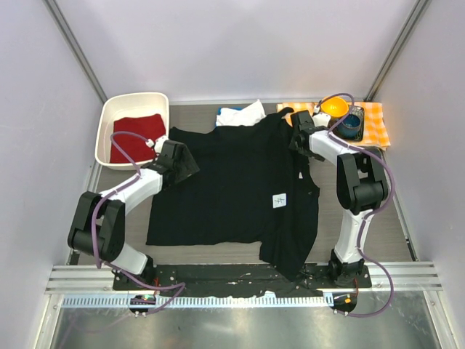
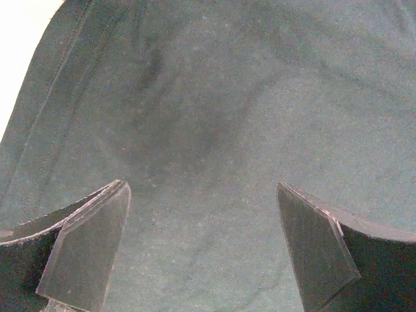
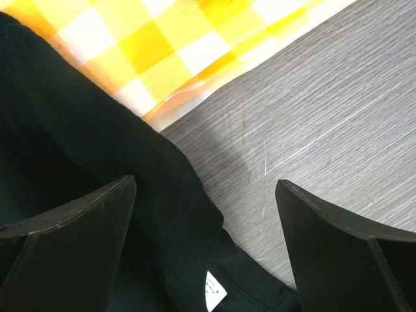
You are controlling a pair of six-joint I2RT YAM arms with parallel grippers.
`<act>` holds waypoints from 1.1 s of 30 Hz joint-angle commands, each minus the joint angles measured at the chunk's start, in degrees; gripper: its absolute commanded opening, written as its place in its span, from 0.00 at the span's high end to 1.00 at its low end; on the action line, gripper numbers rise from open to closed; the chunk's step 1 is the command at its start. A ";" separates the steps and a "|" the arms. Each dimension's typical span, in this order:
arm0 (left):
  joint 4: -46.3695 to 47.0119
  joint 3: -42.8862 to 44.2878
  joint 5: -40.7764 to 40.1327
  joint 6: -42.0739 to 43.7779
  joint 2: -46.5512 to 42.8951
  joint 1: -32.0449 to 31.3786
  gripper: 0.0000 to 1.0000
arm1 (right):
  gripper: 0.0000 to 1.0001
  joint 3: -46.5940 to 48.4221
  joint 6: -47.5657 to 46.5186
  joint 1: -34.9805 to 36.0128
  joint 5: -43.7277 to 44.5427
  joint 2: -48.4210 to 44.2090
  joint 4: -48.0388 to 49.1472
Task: Fold and stack the t-shirts
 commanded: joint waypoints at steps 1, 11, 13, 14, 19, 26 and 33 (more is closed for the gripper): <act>2.99 2.01 -1.51 1.37 0.42 -0.26 0.00 | 0.05 2.61 -0.89 0.10 3.85 1.81 -0.43; 3.34 1.14 -2.57 1.28 -0.81 -0.26 0.00 | 0.04 1.73 -0.37 0.01 15.09 5.24 -5.27; 3.43 1.05 -2.48 1.20 -0.81 -0.26 0.00 | 0.03 1.64 -0.19 -0.07 16.85 5.15 -6.49; 3.43 1.05 -2.48 1.20 -0.72 -0.26 0.00 | 0.03 1.81 0.07 -0.16 18.43 5.15 -7.02; 3.78 0.26 -2.66 1.28 -1.07 -0.26 0.00 | 0.03 2.69 0.95 -0.69 23.27 5.24 -10.10; 2.73 -0.88 -4.85 2.16 -3.00 -0.26 0.00 | 0.02 3.49 2.97 -0.69 27.93 1.83 -11.42; 0.45 0.60 -0.29 0.06 -8.53 -0.26 0.00 | 0.02 -1.44 -0.53 5.28 26.89 -13.19 -3.42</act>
